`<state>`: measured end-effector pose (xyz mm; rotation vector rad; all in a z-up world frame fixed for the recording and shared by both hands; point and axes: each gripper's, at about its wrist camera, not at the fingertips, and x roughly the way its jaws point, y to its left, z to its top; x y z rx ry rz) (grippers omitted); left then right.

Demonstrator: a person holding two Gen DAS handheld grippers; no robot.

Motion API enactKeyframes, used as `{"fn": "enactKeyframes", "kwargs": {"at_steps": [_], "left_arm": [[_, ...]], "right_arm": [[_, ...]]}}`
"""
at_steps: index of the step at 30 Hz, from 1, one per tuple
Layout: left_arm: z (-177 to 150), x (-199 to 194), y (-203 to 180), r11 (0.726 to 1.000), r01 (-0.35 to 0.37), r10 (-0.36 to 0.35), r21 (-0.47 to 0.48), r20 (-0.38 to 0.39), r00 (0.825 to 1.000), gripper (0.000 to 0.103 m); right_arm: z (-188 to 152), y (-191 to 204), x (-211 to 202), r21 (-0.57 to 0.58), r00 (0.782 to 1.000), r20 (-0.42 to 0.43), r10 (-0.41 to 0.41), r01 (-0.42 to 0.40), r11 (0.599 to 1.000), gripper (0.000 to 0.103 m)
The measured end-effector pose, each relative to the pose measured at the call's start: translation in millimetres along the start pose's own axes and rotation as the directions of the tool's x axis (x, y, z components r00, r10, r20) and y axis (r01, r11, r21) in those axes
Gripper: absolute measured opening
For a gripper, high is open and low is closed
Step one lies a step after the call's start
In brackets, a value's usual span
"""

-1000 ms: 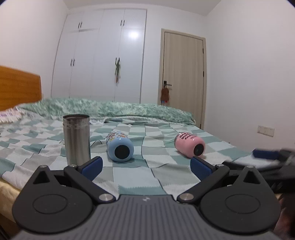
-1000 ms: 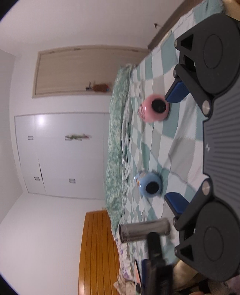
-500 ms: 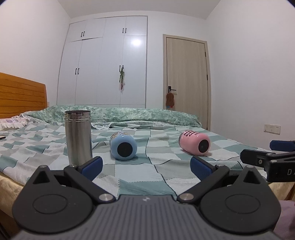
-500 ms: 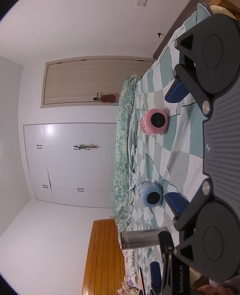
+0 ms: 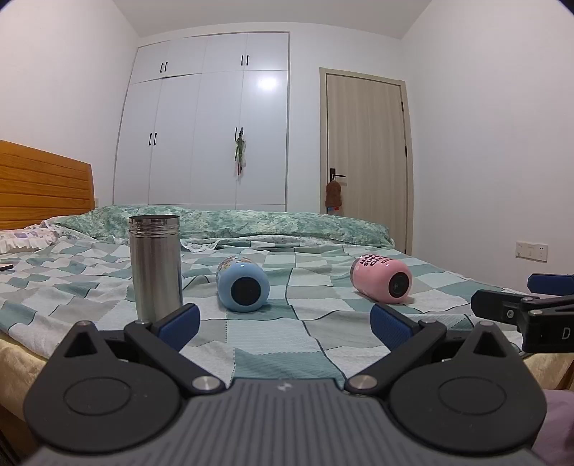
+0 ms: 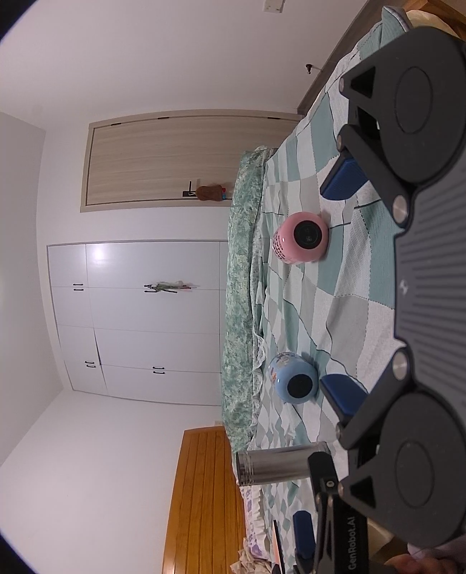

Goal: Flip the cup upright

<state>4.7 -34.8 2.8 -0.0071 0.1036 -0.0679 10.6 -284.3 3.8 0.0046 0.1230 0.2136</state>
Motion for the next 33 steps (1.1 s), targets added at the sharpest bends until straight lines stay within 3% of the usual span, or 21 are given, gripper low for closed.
{"fn": "enactKeyframes", "kwargs": {"at_steps": [33], "left_arm": [[0.6, -0.7, -0.2, 1.0, -0.005, 0.005, -0.005, 0.007, 1.0, 0.103]], "right_arm": [[-0.6, 0.6, -0.4, -0.002, 1.0, 0.002, 0.0, 0.0, 1.0, 0.103]]}}
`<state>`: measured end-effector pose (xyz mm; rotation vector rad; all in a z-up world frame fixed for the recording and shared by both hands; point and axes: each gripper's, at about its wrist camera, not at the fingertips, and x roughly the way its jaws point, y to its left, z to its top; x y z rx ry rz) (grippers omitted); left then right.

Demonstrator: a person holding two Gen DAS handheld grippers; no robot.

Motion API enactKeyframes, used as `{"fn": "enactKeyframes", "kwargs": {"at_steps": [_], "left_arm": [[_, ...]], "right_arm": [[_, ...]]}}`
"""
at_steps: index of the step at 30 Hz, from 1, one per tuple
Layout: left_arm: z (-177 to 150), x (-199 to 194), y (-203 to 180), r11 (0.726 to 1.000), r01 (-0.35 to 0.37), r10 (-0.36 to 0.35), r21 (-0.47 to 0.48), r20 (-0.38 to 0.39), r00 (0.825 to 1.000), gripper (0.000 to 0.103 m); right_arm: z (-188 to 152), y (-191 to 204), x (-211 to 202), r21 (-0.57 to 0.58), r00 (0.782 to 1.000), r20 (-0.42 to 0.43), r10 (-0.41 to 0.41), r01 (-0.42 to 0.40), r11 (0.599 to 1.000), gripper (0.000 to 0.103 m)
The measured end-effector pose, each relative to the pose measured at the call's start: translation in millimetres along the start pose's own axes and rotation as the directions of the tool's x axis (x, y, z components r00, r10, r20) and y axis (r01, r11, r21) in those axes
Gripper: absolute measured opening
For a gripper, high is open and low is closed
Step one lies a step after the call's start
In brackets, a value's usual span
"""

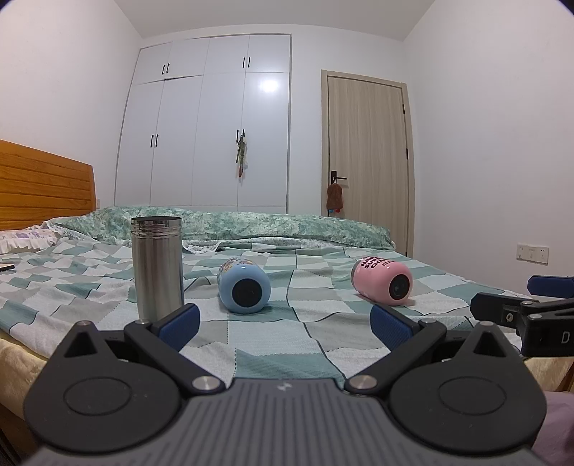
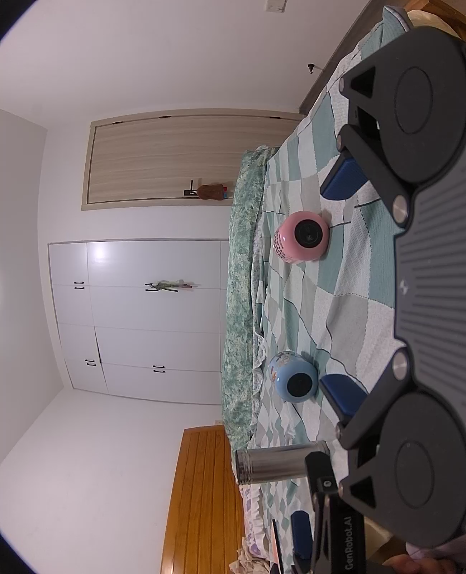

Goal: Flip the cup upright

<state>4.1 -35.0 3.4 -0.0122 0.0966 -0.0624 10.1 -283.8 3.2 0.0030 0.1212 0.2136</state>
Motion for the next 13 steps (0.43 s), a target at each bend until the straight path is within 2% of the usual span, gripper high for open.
{"fn": "enactKeyframes", "kwargs": {"at_steps": [13], "left_arm": [[-0.3, -1.2, 1.1, 1.0, 0.0, 0.0, -0.002, 0.008, 1.0, 0.103]], "right_arm": [[-0.2, 0.5, -0.1, -0.002, 1.0, 0.0, 0.0, 0.0, 1.0, 0.103]]}}
